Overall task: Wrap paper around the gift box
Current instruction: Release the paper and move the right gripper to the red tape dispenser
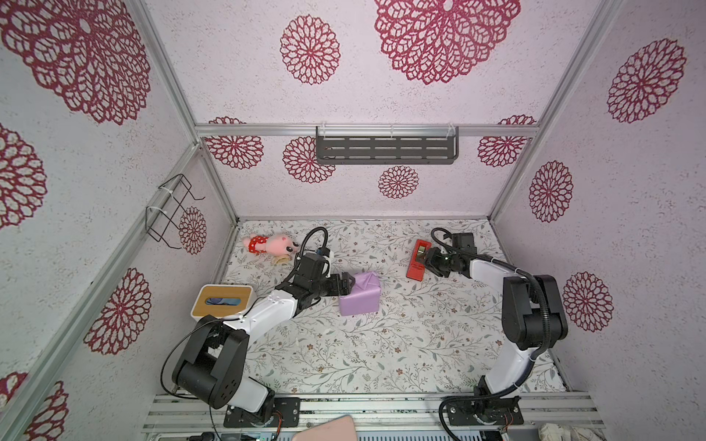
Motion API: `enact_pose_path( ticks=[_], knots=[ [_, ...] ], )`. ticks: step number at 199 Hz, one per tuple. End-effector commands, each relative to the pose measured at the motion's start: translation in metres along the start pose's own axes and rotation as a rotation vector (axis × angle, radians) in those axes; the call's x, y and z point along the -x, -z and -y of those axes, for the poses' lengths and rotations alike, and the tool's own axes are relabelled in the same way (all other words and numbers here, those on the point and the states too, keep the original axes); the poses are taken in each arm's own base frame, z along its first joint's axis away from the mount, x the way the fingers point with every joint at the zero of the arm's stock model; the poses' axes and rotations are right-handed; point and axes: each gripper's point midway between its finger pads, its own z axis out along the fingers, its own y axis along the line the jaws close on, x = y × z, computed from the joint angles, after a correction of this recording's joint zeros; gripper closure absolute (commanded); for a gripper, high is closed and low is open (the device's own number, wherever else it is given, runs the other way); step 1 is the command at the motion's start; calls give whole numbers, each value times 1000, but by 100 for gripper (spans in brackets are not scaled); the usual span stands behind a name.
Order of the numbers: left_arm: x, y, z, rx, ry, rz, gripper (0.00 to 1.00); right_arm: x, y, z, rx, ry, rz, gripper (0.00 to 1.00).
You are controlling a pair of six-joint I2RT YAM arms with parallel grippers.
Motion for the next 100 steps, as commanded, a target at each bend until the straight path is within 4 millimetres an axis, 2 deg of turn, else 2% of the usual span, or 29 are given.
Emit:
enact_pose_path(
  ticks=[1, 54, 100],
  knots=[
    [-34, -3, -23, 90, 16, -119, 7, 7, -1, -7, 44, 21, 7, 55],
    [-34, -2, -23, 92, 15, -116, 7, 2, -16, 2, 77, -47, -25, 61],
    [-33, -3, -24, 94, 17, -116, 8, -6, -24, 0, 173, -138, -37, 71]
  ],
)
